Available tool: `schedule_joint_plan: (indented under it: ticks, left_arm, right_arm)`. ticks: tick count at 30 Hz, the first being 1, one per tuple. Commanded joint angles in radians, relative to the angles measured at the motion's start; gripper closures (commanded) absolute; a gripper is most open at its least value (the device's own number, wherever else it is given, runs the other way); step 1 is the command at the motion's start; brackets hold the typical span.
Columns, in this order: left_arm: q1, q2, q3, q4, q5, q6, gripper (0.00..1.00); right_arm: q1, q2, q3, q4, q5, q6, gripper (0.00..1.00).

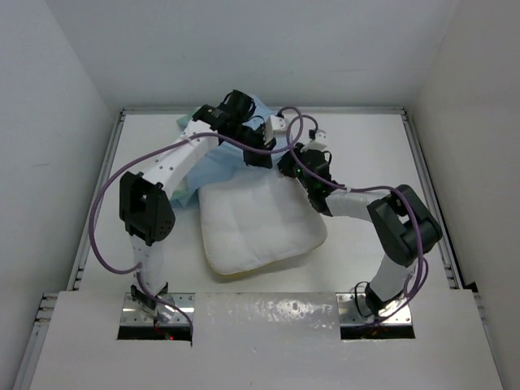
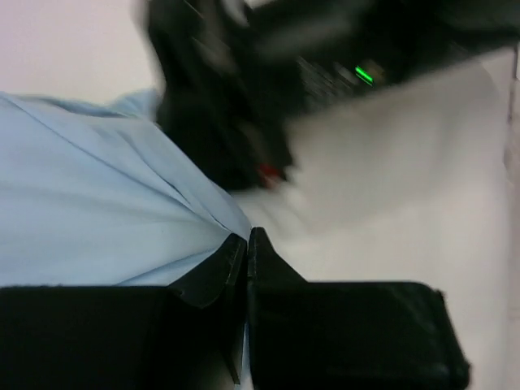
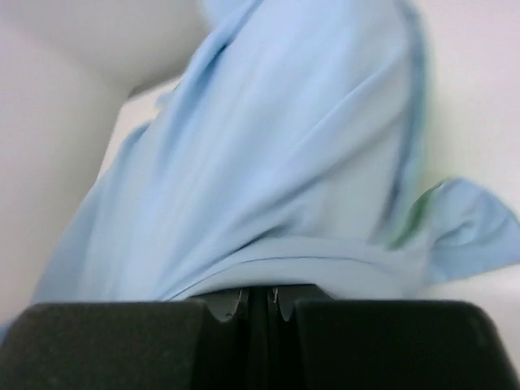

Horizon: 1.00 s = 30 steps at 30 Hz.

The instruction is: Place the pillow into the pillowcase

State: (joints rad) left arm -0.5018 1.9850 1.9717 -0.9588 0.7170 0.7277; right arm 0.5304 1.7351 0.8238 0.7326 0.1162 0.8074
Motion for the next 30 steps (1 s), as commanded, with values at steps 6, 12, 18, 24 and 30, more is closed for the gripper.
schedule_joint_plan:
  ticks: [6,12,18,24,30]
  left_arm:
    - [0.029,-0.173,-0.109,-0.140,-0.086,-0.017,0.00]
    - [0.310,-0.403,-0.281,0.064,-0.217,-0.192,0.56]
    - [0.396,-0.541,-0.733,0.112,-0.455,-0.068,0.52]
    - [0.407,-0.574,-0.996,0.399,-0.602,-0.128,0.20]
    - [0.407,-0.480,-1.100,0.656,-0.613,-0.236,0.22]
  right_arm:
    - [-0.121,0.046,0.235,-0.416,0.286,-0.129,0.01]
    - [-0.078,-0.144,0.273,-0.631,-0.014,-0.549,0.08]
    - [0.149,-0.174,0.376,-0.888,0.003,-0.561,0.30]
    - [0.404,-0.060,0.376,-0.833,0.109,-0.430,0.01]
    - [0.497,0.082,0.341,-0.736,0.167,-0.381,0.01]
